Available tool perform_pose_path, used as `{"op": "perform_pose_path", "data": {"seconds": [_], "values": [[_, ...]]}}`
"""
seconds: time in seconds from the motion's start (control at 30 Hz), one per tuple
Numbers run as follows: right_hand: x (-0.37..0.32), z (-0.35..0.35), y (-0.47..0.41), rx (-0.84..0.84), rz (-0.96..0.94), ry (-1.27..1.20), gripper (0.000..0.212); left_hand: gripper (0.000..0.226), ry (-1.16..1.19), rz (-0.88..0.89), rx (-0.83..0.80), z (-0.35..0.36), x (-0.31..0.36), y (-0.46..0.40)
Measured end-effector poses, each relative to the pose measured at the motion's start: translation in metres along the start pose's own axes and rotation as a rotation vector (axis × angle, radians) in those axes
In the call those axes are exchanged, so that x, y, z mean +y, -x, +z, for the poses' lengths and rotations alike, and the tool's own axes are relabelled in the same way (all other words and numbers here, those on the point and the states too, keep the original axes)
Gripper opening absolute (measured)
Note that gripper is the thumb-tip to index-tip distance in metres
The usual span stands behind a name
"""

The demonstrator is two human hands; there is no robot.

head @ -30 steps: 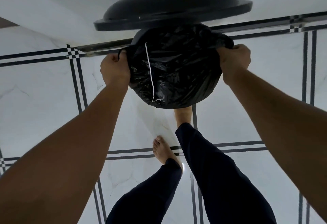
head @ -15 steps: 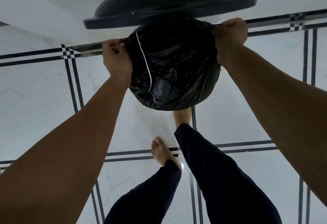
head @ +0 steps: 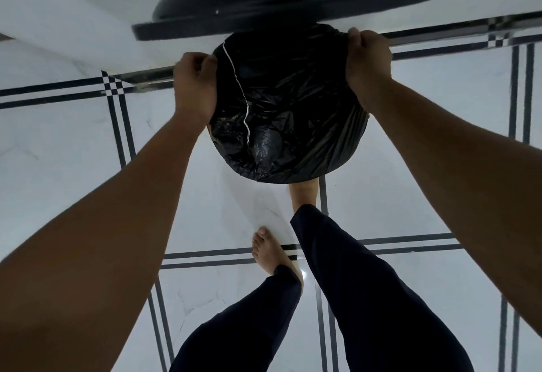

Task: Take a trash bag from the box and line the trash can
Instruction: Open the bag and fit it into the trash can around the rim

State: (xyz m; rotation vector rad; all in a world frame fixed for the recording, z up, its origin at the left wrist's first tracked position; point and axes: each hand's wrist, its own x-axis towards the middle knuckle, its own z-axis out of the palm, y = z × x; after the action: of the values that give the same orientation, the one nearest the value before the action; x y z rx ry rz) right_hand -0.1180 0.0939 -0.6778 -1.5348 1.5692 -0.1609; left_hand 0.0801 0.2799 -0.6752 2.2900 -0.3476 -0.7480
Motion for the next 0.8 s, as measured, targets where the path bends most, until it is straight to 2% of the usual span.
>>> {"op": "perform_pose_path", "data": {"seconds": [0.07,0.1,0.13,0.2,0.23,0.3,0.4,0.47,0.63,0.73,0.8], "values": [[0.001,0.000,0.005,-0.045,-0.073,0.032,0.044,0.033,-0.295,0.255,0.314,0.001,-0.002,0.014],[0.004,0.000,0.008,-0.063,-0.118,0.064,0.044,0.029,-0.362,0.410,0.404,0.007,0.001,0.027],[0.006,0.001,0.009,-0.074,-0.162,0.100,0.042,0.023,-0.358,0.543,0.375,0.015,0.008,0.044],[0.010,0.004,0.010,-0.063,-0.221,0.153,0.040,0.017,-0.330,0.705,0.103,0.041,0.013,0.069],[0.012,0.005,0.009,-0.048,-0.229,0.156,0.039,0.018,-0.345,0.718,-0.041,0.056,0.013,0.076],[0.014,0.008,0.008,-0.035,-0.224,0.147,0.037,0.022,-0.469,0.649,-0.224,0.082,0.011,0.077],[0.019,0.010,0.006,-0.015,-0.238,0.167,0.034,0.041,-0.949,0.418,-0.455,0.107,0.005,0.061],[0.021,0.012,0.004,-0.004,-0.261,0.187,0.034,0.054,-1.159,0.324,-0.567,0.114,-0.003,0.053],[0.025,0.016,0.002,0.017,-0.284,0.174,0.034,0.075,-1.254,0.203,-0.669,0.118,-0.029,0.049],[0.026,0.015,0.002,0.019,-0.293,0.159,0.033,0.078,-1.214,0.147,-0.689,0.118,-0.038,0.043],[0.026,0.015,0.002,0.014,-0.278,0.171,0.033,0.073,-1.134,0.139,-0.634,0.116,-0.036,0.042]]}}
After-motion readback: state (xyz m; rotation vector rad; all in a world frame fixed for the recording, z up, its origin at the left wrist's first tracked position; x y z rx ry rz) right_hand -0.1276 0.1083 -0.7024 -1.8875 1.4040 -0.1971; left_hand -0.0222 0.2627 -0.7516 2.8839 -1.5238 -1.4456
